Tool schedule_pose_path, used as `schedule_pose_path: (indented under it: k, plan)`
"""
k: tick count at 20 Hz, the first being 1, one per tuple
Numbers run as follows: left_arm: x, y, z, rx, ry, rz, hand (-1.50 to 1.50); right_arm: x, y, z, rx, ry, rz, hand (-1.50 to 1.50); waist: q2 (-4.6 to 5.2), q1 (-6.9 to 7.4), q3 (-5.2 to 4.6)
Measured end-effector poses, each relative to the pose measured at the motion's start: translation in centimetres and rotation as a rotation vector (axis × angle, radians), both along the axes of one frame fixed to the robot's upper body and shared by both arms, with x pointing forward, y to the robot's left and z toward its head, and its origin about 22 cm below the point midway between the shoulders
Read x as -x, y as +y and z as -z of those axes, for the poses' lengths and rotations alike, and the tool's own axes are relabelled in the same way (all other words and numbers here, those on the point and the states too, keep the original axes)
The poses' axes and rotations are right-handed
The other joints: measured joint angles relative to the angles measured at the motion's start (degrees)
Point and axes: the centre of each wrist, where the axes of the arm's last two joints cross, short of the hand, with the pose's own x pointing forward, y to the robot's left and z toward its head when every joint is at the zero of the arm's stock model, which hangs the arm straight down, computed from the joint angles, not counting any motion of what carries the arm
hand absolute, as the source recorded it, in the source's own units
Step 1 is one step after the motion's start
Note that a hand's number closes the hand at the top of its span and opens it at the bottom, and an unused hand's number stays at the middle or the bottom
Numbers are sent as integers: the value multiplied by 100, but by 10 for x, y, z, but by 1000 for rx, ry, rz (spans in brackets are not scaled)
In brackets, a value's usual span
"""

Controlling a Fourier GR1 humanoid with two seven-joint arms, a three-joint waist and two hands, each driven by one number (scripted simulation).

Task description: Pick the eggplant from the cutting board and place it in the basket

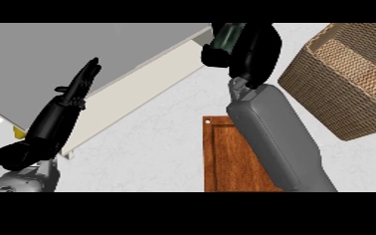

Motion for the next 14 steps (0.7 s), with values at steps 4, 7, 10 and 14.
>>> schedule_pose_path:
  k: [4,7,10,14]
  plan:
    - [-2,0,-2,1,-2,-3,0,-6,-9,-21,41,-19,75,150,7,-7,-3]
    - [-6,-4,-5,-1,9,-7,0,-16,-24,-31,54,-18,129,150,25,11,-8]
    - [-3,-2,-4,2,10,4,0,-27,-44,-44,58,-27,189,150,33,40,-7]
    - [-5,-2,-5,4,1,18,0,-43,-74,-54,62,-32,273,150,48,62,-2]
